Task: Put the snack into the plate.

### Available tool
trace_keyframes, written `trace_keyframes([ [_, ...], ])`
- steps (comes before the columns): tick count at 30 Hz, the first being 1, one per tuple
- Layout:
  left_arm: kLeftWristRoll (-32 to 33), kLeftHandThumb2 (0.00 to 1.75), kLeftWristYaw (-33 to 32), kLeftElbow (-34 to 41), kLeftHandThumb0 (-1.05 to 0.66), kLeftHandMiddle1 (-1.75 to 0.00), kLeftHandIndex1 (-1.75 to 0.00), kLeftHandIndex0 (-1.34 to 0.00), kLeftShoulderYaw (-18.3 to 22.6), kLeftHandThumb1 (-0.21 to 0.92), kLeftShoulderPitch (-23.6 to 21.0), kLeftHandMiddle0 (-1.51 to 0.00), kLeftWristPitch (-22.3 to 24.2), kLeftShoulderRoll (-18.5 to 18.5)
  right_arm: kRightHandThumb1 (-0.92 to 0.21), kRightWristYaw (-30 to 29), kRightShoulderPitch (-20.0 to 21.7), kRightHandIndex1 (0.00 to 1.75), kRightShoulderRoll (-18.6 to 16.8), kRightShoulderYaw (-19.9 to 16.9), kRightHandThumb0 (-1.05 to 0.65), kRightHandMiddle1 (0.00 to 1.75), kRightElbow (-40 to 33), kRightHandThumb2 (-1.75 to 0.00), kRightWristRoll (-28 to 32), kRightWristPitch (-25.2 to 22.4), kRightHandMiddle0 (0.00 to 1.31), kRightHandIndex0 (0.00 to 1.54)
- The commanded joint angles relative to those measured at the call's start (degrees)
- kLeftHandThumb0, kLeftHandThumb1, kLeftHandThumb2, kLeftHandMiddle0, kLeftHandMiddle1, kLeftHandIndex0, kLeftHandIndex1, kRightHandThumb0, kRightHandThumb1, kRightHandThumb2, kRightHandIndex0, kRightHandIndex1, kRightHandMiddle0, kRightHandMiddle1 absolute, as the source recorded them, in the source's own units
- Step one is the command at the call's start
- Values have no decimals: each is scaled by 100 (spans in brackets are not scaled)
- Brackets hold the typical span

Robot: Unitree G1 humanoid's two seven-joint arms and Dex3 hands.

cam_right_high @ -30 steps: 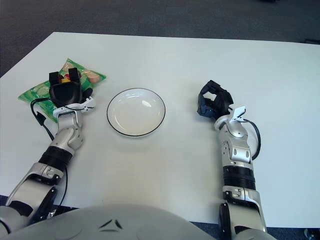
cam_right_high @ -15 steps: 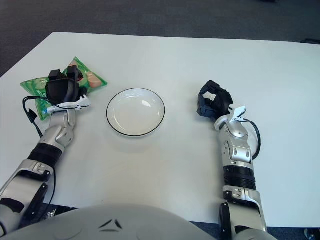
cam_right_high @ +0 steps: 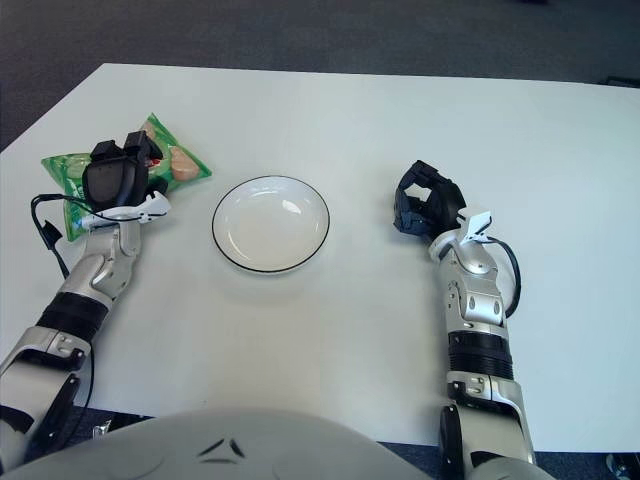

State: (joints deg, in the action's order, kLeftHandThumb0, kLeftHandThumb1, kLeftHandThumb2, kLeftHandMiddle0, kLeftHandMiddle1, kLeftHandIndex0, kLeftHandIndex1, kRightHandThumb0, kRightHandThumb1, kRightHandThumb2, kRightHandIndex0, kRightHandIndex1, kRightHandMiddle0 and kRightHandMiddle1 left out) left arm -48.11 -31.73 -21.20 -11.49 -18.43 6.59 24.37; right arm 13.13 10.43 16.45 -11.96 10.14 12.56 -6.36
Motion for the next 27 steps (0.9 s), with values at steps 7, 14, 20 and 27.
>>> trace_keyframes([
  [7, 108, 167, 342, 50, 0, -159, -175, -68, -11, -4, 295, -91, -274, 472, -36, 107, -378, 175, -48, 162, -47, 175, 372, -126, -97, -356, 58, 129],
  [14, 254, 171, 617, 794, 0, -162, -175, -69, 250, -7, 229, -92, -341, 653, -34, 207, -360, 175, -16, 183, -47, 175, 418, -128, -91, -336, 59, 130],
  [20, 328, 174, 614, 1356, 0, -163, -175, -70, 489, -9, 274, -94, -322, 596, -34, 298, -348, 175, 7, 188, -47, 175, 455, -129, -62, -312, 60, 131],
  [27, 204, 175, 233, 1715, 0, -165, -175, -70, 626, -9, 344, -94, -420, 479, -34, 374, -353, 175, 29, 203, -48, 175, 490, -129, -82, -260, 60, 131],
])
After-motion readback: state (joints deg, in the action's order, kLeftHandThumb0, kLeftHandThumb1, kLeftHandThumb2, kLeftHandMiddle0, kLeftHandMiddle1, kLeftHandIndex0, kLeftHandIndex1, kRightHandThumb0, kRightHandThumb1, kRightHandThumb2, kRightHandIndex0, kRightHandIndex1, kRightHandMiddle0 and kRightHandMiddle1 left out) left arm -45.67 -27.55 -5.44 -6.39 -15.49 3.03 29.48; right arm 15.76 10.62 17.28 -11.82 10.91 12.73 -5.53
